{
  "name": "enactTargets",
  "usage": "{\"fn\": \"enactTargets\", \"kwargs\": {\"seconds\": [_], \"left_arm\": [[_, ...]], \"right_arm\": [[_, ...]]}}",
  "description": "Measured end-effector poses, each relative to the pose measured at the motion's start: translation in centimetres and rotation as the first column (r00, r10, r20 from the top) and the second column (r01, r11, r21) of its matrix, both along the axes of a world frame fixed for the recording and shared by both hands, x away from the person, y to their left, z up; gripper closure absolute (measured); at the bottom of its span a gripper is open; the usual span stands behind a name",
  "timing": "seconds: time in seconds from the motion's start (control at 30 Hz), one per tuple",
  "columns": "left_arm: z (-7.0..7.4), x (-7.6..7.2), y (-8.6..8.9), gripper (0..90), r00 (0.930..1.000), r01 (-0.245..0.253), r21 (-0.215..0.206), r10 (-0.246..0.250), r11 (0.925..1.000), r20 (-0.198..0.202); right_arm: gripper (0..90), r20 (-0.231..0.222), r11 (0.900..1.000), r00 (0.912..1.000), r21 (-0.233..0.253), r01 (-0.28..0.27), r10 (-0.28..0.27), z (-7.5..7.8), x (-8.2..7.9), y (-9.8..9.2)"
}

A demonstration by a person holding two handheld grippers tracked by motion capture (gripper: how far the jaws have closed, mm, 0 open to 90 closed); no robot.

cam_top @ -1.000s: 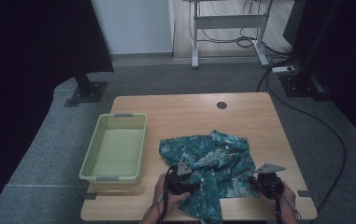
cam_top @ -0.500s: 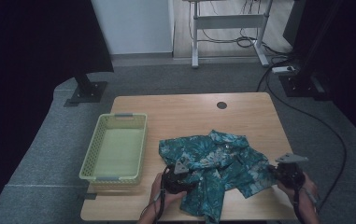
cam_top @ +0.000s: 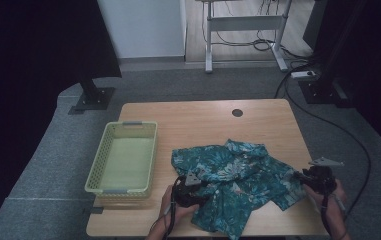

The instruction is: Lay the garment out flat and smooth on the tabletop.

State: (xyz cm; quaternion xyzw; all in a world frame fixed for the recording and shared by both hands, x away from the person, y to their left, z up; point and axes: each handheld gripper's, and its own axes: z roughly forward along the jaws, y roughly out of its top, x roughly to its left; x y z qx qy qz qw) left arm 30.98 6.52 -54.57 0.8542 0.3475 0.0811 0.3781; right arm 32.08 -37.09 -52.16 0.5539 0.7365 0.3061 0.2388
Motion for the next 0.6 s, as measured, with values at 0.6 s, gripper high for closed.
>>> {"fn": "enactTargets", "kwargs": {"seconds": [0.6], "left_arm": [[0.4,2.6,-1.9,43.5,0.9990,-0.038,-0.063,0.039,0.9973,0.019]], "right_arm": [[46.7,0.030,0.933,0.9323,-0.026,-0.360,0.360,-1.4,-3.7,17.6]]}}
